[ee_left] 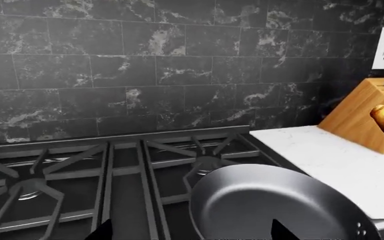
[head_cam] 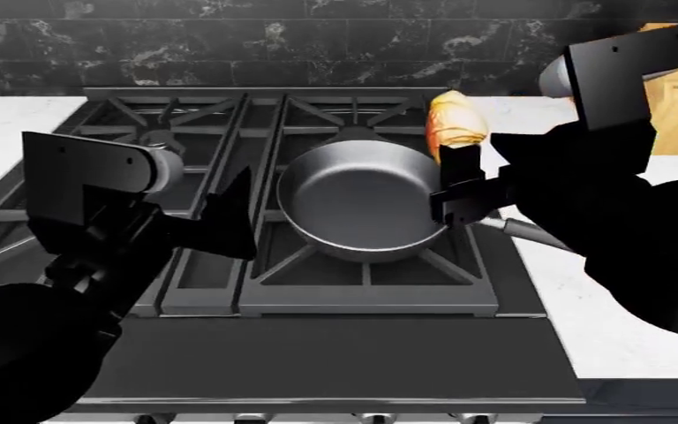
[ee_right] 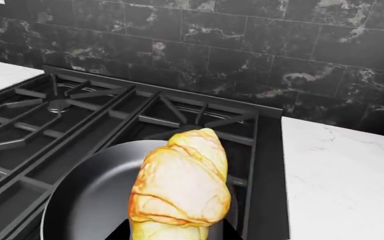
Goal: Pick the croissant and place it on the pan. Then turn on the stove to warm the croissant.
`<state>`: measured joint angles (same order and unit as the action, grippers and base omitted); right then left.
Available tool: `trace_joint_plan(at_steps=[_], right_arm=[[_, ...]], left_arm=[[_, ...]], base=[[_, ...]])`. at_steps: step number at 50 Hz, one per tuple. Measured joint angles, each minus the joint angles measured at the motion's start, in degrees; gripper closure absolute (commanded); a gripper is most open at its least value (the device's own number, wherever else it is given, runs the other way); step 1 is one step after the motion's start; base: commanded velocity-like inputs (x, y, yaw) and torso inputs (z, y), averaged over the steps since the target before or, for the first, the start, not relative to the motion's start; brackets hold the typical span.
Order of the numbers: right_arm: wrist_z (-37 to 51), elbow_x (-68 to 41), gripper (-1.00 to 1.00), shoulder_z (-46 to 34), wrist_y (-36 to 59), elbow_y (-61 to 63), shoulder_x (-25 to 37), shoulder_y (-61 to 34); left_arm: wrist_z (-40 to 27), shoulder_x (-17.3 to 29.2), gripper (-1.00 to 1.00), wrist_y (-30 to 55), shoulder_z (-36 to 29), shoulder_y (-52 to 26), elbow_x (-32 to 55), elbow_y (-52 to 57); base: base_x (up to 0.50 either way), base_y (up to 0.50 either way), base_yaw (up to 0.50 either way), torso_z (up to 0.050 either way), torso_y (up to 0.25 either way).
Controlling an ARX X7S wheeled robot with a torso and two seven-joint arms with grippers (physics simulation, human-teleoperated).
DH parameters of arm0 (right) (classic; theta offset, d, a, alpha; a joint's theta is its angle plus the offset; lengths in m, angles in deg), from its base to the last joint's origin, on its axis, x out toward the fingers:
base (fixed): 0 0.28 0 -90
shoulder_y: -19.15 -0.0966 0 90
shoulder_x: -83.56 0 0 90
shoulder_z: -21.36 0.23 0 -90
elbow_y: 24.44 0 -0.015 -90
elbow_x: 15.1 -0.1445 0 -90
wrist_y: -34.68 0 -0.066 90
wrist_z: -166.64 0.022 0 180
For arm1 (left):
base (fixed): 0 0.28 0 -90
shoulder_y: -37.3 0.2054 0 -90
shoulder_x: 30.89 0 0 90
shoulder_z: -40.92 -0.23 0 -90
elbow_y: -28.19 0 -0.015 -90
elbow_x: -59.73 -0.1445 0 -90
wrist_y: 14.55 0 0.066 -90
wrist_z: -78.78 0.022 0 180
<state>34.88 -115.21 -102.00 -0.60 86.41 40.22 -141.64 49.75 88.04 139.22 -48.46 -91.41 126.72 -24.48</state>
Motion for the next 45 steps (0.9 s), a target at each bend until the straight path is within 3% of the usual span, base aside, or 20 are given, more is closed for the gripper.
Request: trace_joint_plan(at_steps=[27,45], right_arm=[[-30.2,17.6,1.00,-12.8,8.8,-25.4,-11.4,-16.7],[-51.3,30.8,1.00,-23.2,5.9,-42.4,-19.0,-22.8]], left_arm=[[-0.2,1.4,-1.00,-0.6,0.0,-0.6,0.0,-0.3],[0.1,1.9,-1.00,-2.1,0.4,-0.7,-1.0,-1.0]], base=[[0.00,0.00,0.00,0.000,0.000],[0.00,0.00,0.00,0.000,0.000]])
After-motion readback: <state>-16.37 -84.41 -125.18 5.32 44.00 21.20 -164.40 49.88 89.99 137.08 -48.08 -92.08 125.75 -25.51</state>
